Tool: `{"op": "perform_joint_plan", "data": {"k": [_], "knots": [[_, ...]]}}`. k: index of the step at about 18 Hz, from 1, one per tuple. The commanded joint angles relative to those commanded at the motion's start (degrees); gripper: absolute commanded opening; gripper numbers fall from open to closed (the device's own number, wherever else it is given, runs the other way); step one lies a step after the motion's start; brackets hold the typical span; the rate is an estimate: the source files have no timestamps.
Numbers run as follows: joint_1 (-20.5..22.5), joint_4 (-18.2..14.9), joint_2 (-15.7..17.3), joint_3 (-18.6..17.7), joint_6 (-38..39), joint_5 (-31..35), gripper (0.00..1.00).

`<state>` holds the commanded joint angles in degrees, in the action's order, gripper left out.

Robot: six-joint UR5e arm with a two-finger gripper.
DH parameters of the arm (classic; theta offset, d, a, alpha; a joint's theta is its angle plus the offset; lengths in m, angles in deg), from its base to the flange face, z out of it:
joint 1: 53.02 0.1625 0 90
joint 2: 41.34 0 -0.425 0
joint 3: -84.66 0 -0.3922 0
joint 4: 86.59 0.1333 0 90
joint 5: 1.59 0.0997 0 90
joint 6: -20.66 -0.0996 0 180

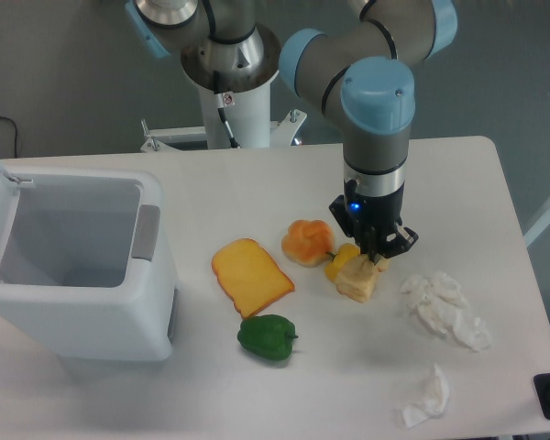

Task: Place the square bread in the trash can
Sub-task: 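Lower the gripper onto the small square bread piece and close it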

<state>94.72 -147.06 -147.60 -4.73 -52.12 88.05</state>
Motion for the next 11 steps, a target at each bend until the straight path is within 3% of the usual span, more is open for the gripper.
{"op": "perform_joint_plan", "data": {"k": [11], "knots": [[-0.6,0.1,0.1,2.5,5.7,-2.0,0.21]]}}
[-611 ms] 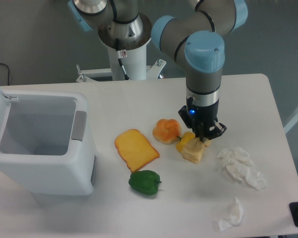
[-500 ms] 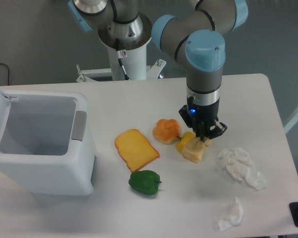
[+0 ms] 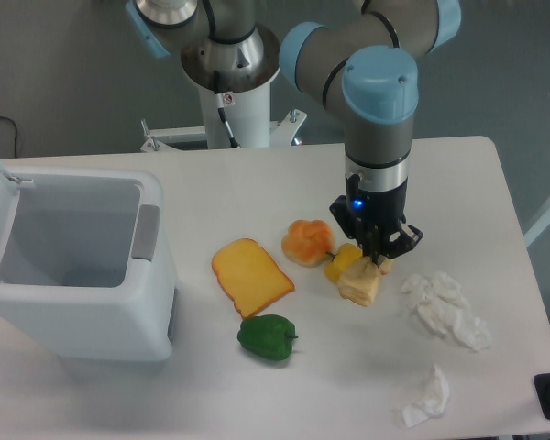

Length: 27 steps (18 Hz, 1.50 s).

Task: Place the square bread in the trash can
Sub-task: 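Lower the gripper onto the small square bread piece and close it, then lift the held bread and carry it over the white trash bin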

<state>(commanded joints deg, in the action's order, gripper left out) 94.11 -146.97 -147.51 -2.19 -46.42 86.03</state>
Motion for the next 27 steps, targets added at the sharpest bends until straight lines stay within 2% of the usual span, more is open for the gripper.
{"op": "perform_joint_plan", "data": {"k": [2,7,12,18,21,24,27], "knots": [[-0.3,-0.1,0.2,0.8,2.8,0.1,0.21],[-2.2,-0.1,4.1,1.0,15.5,0.1,0.21],[-7.5,0.0,8.2,0.8,33.0,-2.1,0.21],[-13.4,0.0,14.0,0.9,43.8,-4.4,0.22],[-16.9,0.1,14.5,1.1,49.9,-5.1,0.22],[-20.9,0.0,15.0,0.6,51.4,-5.2,0.22],[-25.0,0.3,14.9,-0.2,58.3,-7.7,0.22]]}}
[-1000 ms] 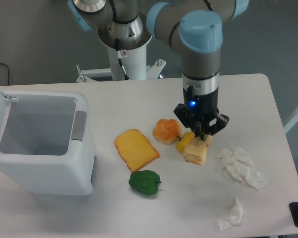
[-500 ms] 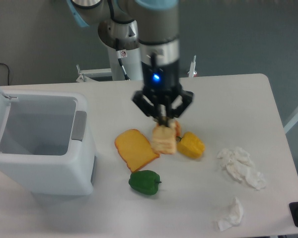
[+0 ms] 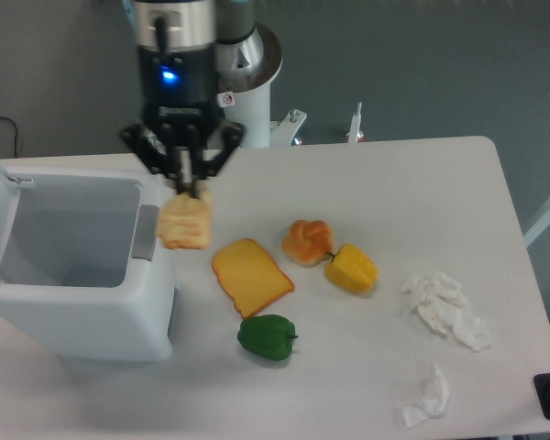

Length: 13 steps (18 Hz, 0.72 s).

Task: Place the square bread in the trash can
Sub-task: 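Lift the held bread and carry it over the white trash bin, then lower the bread into the bin and open the gripper to release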

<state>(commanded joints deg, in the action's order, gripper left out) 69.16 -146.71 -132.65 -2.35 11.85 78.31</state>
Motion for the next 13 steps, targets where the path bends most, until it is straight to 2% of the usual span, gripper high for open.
{"op": "perform_joint_plan", "data": {"k": [6,13], "knots": [[-3.1,-0.1,-0.1,-0.7,0.8,-4.3,0.22],[-4.1,-0.3,0.1,-2.0,0.8,-4.4,0.27]]}}
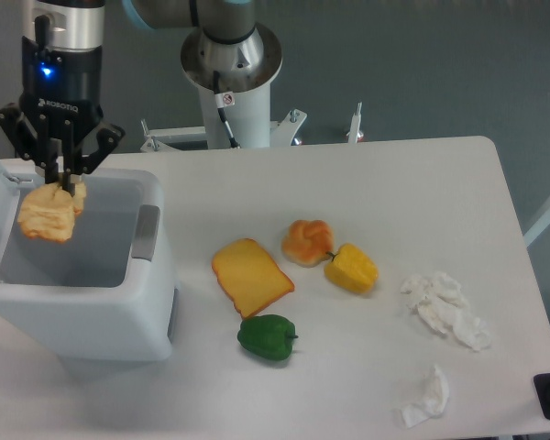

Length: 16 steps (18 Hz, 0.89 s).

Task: Place the square bread in the trash can
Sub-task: 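Lower the bread into the bin and open the gripper to release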

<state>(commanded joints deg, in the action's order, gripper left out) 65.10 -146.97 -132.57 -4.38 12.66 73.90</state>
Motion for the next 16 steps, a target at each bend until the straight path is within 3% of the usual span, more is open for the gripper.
{"op": "perform_joint_plan", "data": {"k": [2,4,5,6,16], "knots": [[0.0,0.0,0.0,0.0,-0.2,0.0,0.35],[0.0,0.0,0.0,0.0,-0.7,0.1,0.67],[-0.1,0.3,-0.1,0.0,-1.0,0.2,0.92],[0.0,0.4,0.0,0.0,-1.5,0.2,1.0],[-0.1,0.5,-0.2,0.0,-2.0,0.1,1.0]]}}
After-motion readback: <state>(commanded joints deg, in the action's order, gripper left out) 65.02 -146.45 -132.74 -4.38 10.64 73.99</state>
